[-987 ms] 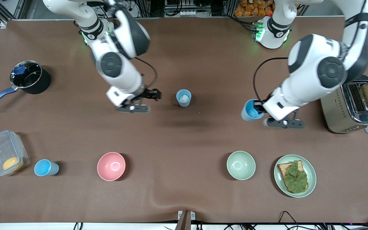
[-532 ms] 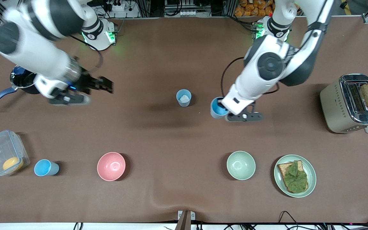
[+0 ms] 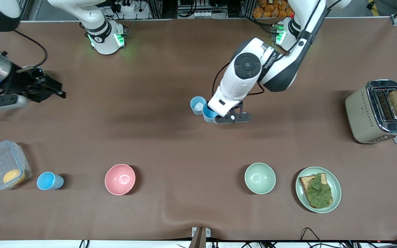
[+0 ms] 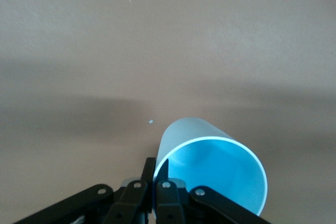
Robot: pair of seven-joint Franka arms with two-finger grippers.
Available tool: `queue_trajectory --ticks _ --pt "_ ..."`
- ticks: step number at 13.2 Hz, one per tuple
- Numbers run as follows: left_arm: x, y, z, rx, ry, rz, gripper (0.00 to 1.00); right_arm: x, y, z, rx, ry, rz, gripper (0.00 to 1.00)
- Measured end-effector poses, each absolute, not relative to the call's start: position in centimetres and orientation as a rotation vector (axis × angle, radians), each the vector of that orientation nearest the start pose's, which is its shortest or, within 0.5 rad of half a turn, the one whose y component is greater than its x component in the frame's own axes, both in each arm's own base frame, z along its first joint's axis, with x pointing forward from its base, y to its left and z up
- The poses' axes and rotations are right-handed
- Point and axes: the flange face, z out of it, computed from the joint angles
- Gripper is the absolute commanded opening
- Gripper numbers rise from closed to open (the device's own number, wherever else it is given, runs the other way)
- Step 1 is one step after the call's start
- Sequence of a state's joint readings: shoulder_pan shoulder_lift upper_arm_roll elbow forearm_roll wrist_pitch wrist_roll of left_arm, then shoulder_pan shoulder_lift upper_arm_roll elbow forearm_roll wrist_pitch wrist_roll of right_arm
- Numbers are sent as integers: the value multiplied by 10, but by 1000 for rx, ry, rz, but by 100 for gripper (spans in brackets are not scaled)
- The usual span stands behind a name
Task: Stack blue cups with both arms
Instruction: 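Lower the left cup into the placed cup while the right gripper retracts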
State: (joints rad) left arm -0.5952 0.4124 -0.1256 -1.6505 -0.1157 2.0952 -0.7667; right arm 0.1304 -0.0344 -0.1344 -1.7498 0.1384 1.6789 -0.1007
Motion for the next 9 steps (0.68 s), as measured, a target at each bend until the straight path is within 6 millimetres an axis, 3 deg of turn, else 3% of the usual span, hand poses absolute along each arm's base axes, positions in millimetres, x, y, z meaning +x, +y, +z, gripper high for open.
queue_trajectory --ticks 3,7,9 --pt "473 -472 359 -3248 -201 160 0 556 13 581 -3064 -150 34 100" --pt "436 -486 318 -3230 -178 174 0 565 12 600 -3086 -101 -27 100" --pt "427 -488 310 -3225 -175 178 0 567 15 604 -3087 -104 -41 100"
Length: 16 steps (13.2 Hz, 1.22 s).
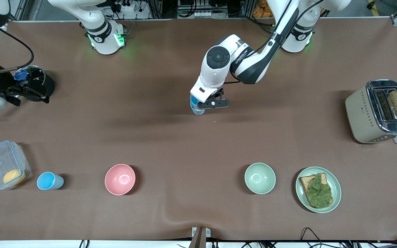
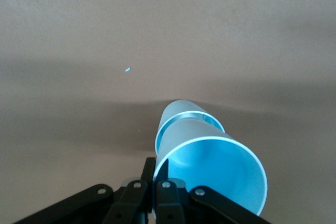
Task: Stack blue cups with both arms
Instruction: 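Lower the left cup into the placed cup while the right gripper retracts, then open the left gripper and lift it away from the stacked cups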
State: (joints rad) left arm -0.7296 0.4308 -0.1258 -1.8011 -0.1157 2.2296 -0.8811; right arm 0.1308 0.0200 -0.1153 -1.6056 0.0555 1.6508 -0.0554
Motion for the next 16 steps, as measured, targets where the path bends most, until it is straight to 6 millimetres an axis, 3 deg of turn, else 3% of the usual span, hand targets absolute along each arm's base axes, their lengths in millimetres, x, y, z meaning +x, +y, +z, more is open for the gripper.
queue_trajectory --ticks 3,8,9,10,14,16 --pt "423 -489 306 -3220 -167 184 0 577 25 605 -3094 -113 -51 100" --pt "425 -490 296 -3233 -175 166 0 596 25 595 -3114 -109 29 100" --pt "425 -490 292 -3231 -178 168 19 597 22 593 -3115 -99 39 100" --pt "426 -489 290 -3229 -181 170 99 597 17 591 -3113 -86 50 100" --pt "431 -490 295 -3231 -299 157 100 596 5 590 -3094 -69 75 100" --pt "440 -490 315 -3256 -329 117 100 596 7 589 -3093 -72 77 100"
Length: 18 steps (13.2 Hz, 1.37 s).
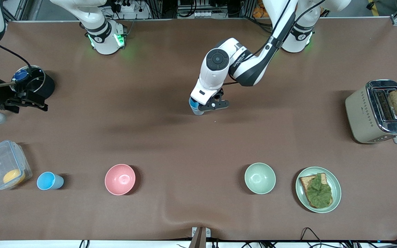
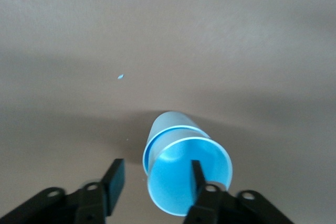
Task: Stack blue cups with both arms
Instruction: 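Open the left gripper and lift it away from the stacked cups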
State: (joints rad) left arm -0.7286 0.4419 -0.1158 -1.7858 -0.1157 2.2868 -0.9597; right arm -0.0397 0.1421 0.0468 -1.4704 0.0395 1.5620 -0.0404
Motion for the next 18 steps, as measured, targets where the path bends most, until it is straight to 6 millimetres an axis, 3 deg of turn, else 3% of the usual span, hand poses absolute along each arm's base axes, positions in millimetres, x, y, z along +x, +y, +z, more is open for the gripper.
queue_trajectory --ticks 2,3,6,8,10,14,18 --pt "458 -475 354 -3288 -381 53 100 594 4 588 -3092 -65 101 100" --pt "472 -457 384 -3298 -424 6 100 594 0 587 -3091 -55 113 100" --pt "516 -362 471 -3244 -386 -140 100 594 -10 585 -3091 -30 118 100" --pt "538 -290 516 -3199 -325 -102 100 594 -9 585 -3090 -32 118 100" --pt "557 -236 554 -3190 -190 -85 100 594 -8 585 -3090 -36 118 100" --pt "571 -170 590 -3172 -81 -16 100 594 -6 585 -3090 -40 118 100" --pt "575 -112 603 -3159 -65 58 100 594 -6 585 -3090 -42 118 100"
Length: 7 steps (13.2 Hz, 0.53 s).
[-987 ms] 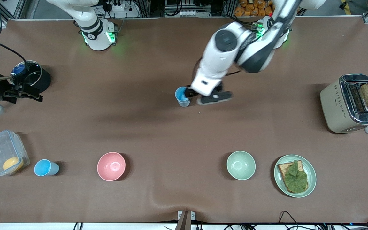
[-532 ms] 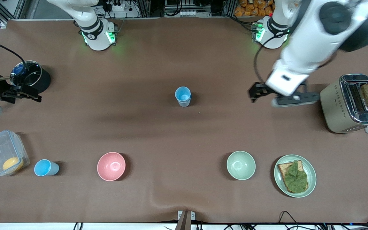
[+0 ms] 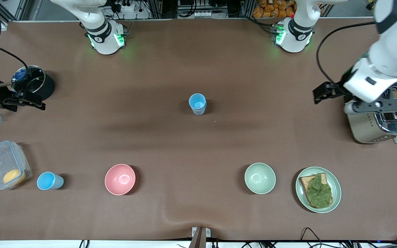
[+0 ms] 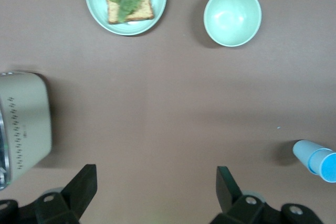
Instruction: Stack blue cups with both arms
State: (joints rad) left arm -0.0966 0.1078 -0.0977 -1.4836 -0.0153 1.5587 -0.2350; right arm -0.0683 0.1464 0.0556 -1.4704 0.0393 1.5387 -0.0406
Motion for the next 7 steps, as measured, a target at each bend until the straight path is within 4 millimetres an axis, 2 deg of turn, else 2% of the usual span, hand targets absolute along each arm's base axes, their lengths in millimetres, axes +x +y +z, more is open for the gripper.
queue_trajectory --ticks 3,7 --pt "569 -86 624 -3163 -43 18 100 594 -5 585 -3089 -43 119 100" --pt "552 -75 636 -3161 -44 -6 100 594 -6 585 -3089 -42 120 100"
